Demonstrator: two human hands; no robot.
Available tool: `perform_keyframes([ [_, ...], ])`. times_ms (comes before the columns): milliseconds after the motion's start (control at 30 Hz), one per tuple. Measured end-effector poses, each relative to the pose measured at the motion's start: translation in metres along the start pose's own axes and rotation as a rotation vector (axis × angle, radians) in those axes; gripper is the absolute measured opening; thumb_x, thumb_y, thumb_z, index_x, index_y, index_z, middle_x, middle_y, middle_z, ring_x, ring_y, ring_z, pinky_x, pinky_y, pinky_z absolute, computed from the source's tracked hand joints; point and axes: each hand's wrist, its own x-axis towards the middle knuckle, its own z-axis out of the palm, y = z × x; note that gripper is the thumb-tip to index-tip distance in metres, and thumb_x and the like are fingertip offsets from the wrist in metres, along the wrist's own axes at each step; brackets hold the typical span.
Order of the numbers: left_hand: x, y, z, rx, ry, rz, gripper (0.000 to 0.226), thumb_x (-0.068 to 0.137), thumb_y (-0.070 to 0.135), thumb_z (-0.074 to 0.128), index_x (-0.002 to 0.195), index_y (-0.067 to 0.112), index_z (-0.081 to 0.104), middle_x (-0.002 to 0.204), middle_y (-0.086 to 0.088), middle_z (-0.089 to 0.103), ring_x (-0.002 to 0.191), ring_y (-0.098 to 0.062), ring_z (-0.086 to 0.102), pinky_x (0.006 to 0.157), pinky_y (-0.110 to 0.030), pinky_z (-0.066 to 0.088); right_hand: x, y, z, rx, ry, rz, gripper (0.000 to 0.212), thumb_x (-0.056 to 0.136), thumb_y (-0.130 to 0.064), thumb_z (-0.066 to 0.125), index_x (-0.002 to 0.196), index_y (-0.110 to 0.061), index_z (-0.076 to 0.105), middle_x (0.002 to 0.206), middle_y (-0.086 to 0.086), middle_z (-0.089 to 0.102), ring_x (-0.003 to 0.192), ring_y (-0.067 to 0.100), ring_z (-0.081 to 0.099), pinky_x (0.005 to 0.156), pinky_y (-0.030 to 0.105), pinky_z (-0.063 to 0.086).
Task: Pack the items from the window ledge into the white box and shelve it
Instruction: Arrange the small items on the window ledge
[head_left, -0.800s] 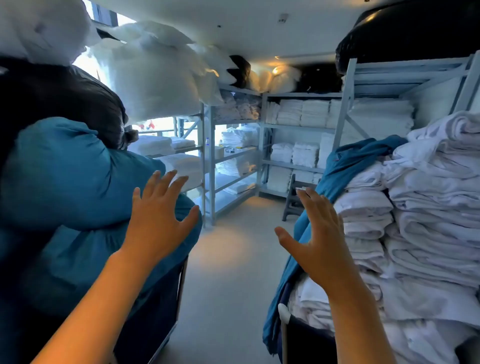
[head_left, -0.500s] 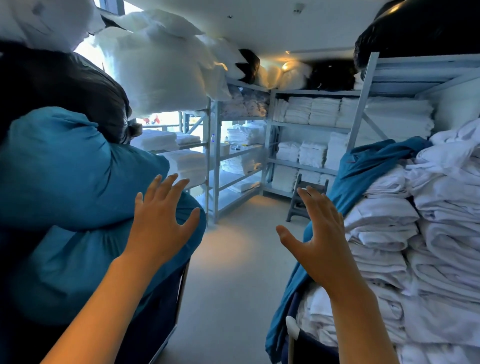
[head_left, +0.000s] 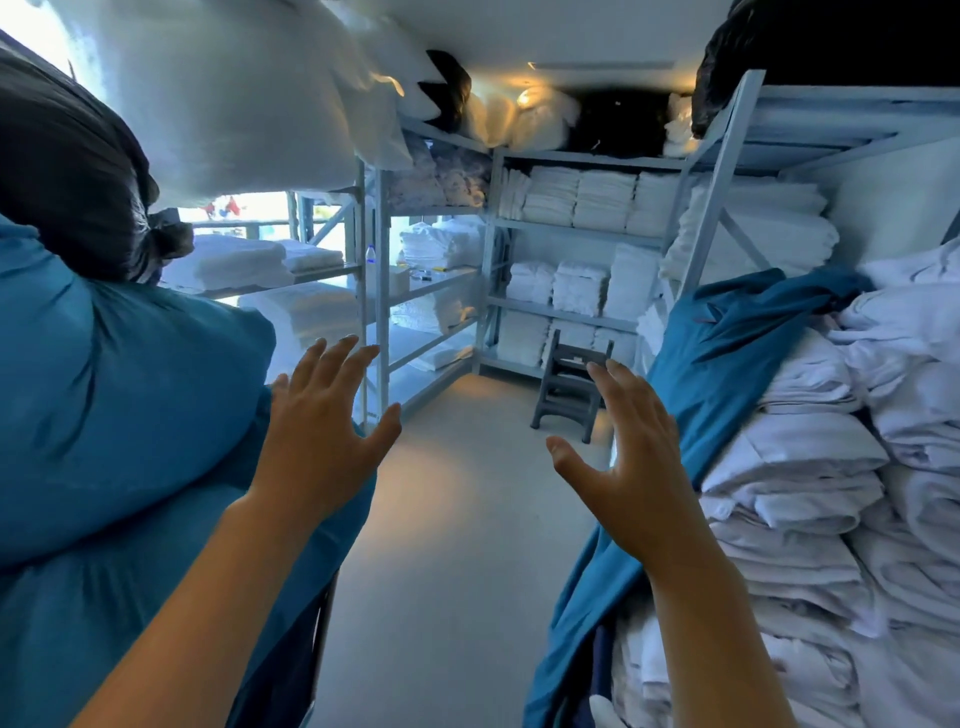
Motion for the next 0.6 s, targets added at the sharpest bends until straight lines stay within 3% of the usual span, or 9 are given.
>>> perform_keyframes([
  [600,0.089,-0.115,0.050,-0.162,-0.006,-0.010,0.063,0.092,0.054,0.049,0.148,0.025,0.049,0.162,0.001,0.040,0.154,-0.022,0.026,0.123,-0.049,0.020,0.097,0.010,0.071,-0.207,-0.023,0.023,0.085,0.087,-0.071,0.046,0.159,-0.028,0.032,0.167,-0.005,0.028,0.158,0.020,0.019,0.123,0.061,0.023],
])
